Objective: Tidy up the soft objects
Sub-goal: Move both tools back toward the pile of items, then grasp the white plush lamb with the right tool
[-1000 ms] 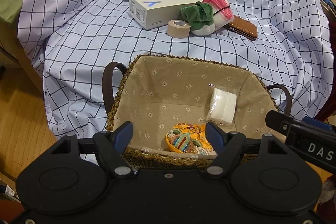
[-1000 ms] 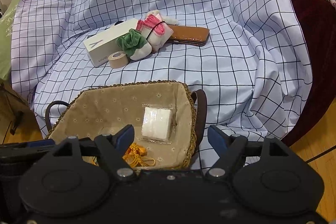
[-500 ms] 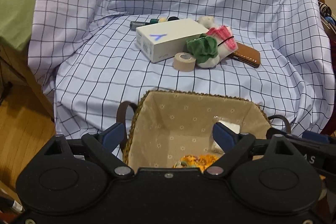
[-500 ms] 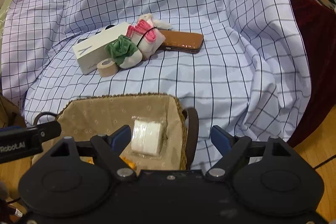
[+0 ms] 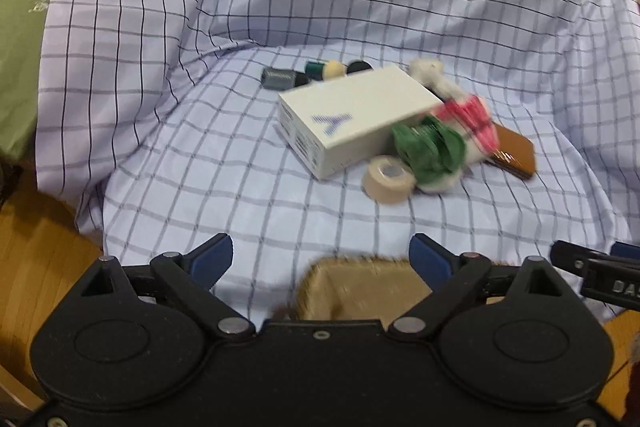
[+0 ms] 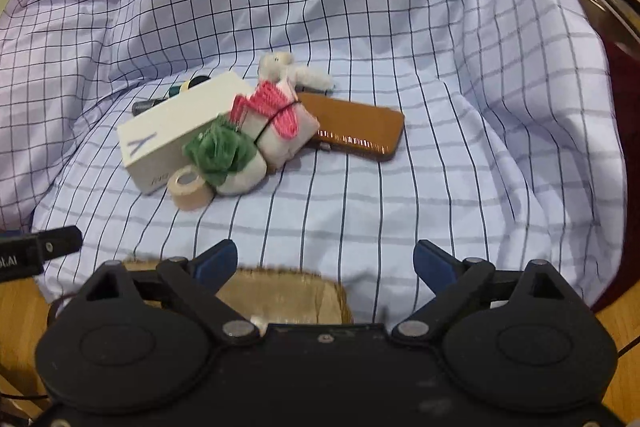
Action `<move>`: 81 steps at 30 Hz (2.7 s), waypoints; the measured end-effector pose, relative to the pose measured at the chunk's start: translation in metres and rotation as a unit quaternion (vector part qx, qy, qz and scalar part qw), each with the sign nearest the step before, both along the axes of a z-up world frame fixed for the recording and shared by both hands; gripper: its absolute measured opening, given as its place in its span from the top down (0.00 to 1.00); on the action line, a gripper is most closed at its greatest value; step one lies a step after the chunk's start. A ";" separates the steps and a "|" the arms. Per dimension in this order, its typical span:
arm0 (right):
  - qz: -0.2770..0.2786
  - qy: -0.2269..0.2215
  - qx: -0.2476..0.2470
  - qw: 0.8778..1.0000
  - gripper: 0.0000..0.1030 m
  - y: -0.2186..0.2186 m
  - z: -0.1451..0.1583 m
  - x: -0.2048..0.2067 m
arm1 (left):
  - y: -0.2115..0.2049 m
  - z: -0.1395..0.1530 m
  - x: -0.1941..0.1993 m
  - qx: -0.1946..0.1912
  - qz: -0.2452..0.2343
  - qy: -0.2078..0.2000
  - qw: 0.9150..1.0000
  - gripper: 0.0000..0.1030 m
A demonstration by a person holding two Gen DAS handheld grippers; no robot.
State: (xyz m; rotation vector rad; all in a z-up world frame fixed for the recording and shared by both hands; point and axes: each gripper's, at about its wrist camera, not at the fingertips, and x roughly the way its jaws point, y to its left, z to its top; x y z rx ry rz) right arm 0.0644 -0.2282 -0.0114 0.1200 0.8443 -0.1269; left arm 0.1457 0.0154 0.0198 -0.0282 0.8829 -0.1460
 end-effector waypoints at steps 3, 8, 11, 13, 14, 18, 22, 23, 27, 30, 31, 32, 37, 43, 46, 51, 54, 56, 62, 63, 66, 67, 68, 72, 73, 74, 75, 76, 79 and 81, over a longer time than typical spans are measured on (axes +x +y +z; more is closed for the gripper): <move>0.001 0.002 -0.009 1.000 0.08 -0.004 0.003 0.028 | 0.004 0.001 0.027 0.006 0.008 -0.001 1.000 0.11; 0.001 0.006 -0.016 1.000 0.08 -0.010 0.003 0.072 | 0.006 0.002 0.068 0.013 0.017 -0.006 1.000 0.11; 0.002 0.005 -0.027 1.000 0.08 -0.011 0.004 0.098 | 0.005 0.002 0.094 0.024 0.022 -0.012 0.999 0.11; 0.002 0.004 -0.032 0.999 0.08 -0.013 0.003 0.116 | 0.004 0.001 0.108 0.030 0.023 -0.014 0.999 0.11; 0.001 0.003 -0.032 0.999 0.08 -0.014 0.002 0.124 | 0.003 0.001 0.116 0.032 0.024 -0.015 0.999 0.11; -0.001 0.003 -0.024 1.000 0.08 -0.017 -0.001 0.155 | 0.003 -0.005 0.145 0.020 0.036 -0.008 0.999 0.11; -0.002 -0.005 -0.027 1.000 0.08 -0.017 -0.005 0.183 | -0.002 -0.013 0.168 0.004 0.045 -0.004 0.999 0.11; -0.004 -0.006 -0.030 1.000 0.08 -0.016 -0.006 0.191 | -0.004 -0.014 0.174 0.003 0.046 -0.005 0.999 0.11; -0.001 -0.008 -0.043 0.999 0.08 -0.018 -0.010 0.224 | -0.004 -0.019 0.196 0.003 0.053 -0.001 0.999 0.11; 0.005 -0.001 -0.057 0.998 0.08 -0.017 -0.015 0.250 | -0.004 -0.025 0.214 0.015 0.053 0.006 0.998 0.11; 0.009 0.003 -0.061 0.998 0.08 -0.017 -0.017 0.260 | -0.004 -0.027 0.219 0.018 0.053 0.009 0.998 0.11; 0.012 0.008 -0.066 0.998 0.08 -0.016 -0.020 0.268 | -0.003 -0.029 0.225 0.020 0.053 0.013 0.998 0.11; 0.041 0.024 -0.106 0.993 0.08 -0.008 -0.035 0.300 | 0.006 -0.038 0.243 0.033 0.050 0.024 0.998 0.11; 0.091 0.053 -0.135 0.985 0.08 0.003 -0.056 0.326 | 0.014 -0.052 0.255 0.049 0.036 0.035 0.998 0.11; 0.092 0.054 -0.144 0.984 0.09 0.005 -0.062 0.336 | 0.014 -0.057 0.260 0.054 0.031 0.034 0.997 0.11; 0.089 0.048 -0.121 0.987 0.09 -0.002 -0.061 0.359 | 0.009 -0.064 0.265 0.053 0.019 0.036 0.998 0.11; 0.090 0.040 -0.111 0.989 0.09 -0.007 -0.059 0.370 | 0.004 -0.065 0.266 0.056 0.010 0.031 0.998 0.11; 0.089 0.033 -0.102 0.990 0.09 -0.010 -0.059 0.375 | 0.001 -0.066 0.266 0.060 0.005 0.027 0.998 0.11; 0.093 0.014 -0.099 0.991 0.09 -0.015 -0.069 0.389 | -0.005 -0.066 0.267 0.065 -0.010 0.018 0.998 0.11; 0.088 0.013 -0.096 0.991 0.10 -0.017 -0.072 0.392 | -0.005 -0.065 0.268 0.067 -0.011 0.016 0.998 0.11; 0.077 0.015 -0.076 0.994 0.22 -0.022 -0.083 0.395 | -0.005 -0.064 0.270 0.066 -0.009 0.011 0.998 0.11; 0.074 0.015 -0.070 0.995 0.22 -0.024 -0.087 0.395 | -0.005 -0.063 0.270 0.063 -0.004 0.010 0.998 0.11; 0.074 0.010 -0.066 0.995 0.22 -0.025 -0.090 0.394 | -0.005 -0.063 0.271 0.059 0.001 0.009 0.998 0.11; 0.075 -0.019 -0.040 0.996 0.29 -0.035 -0.091 0.384 | -0.003 -0.058 0.272 0.018 0.040 -0.005 0.999 0.11; 0.072 -0.021 -0.035 0.997 0.30 -0.037 -0.091 0.383 | -0.004 -0.057 0.273 0.008 0.046 -0.008 0.999 0.11; 0.071 -0.024 -0.034 0.997 0.30 -0.037 -0.092 0.382 | -0.006 -0.057 0.274 0.000 0.049 -0.012 0.999 0.11; 0.071 -0.028 -0.035 0.996 0.31 -0.037 -0.092 0.381 | -0.009 -0.057 0.274 -0.002 0.049 -0.013 0.999 0.11; 0.071 -0.030 -0.036 0.996 0.31 -0.037 -0.093 0.380 | -0.013 -0.057 0.275 0.003 0.044 -0.012 0.999 0.11; 0.070 -0.034 -0.035 0.996 0.31 -0.038 -0.093 0.380 | -0.021 -0.059 0.281 0.027 0.041 -0.010 0.999 0.11; 0.069 -0.036 -0.036 0.996 0.31 -0.038 -0.095 0.380 | -0.021 -0.061 0.287 0.025 0.042 0.002 0.999 0.11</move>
